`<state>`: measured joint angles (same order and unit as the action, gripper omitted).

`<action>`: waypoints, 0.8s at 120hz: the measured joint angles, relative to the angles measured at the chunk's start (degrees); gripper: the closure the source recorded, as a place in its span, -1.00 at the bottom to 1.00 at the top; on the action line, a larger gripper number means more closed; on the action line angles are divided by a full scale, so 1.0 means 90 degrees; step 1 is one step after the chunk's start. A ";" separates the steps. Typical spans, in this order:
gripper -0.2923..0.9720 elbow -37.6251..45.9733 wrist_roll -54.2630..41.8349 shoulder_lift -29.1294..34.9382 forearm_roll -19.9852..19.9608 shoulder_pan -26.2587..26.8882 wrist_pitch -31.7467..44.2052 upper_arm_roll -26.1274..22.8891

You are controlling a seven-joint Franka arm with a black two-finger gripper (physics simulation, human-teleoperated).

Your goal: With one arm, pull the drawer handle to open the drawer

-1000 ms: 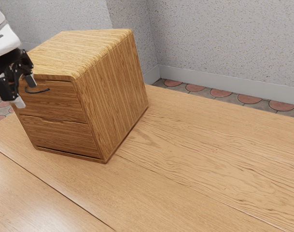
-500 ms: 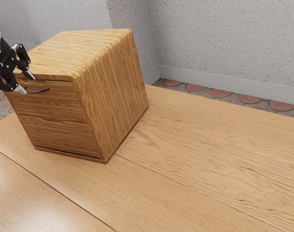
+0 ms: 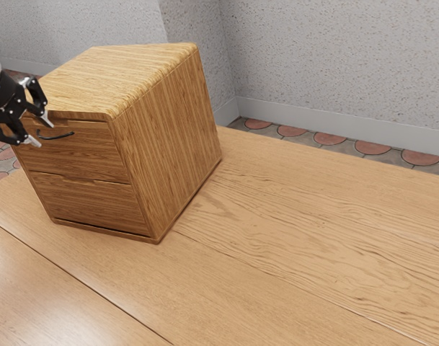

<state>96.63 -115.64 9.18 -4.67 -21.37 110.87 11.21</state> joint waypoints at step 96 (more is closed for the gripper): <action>0.48 0.2013 -0.0744 0.1735 -0.0047 0.1023 0.0852 0.1304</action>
<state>114.75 -122.34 24.79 -5.10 -12.17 118.54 22.95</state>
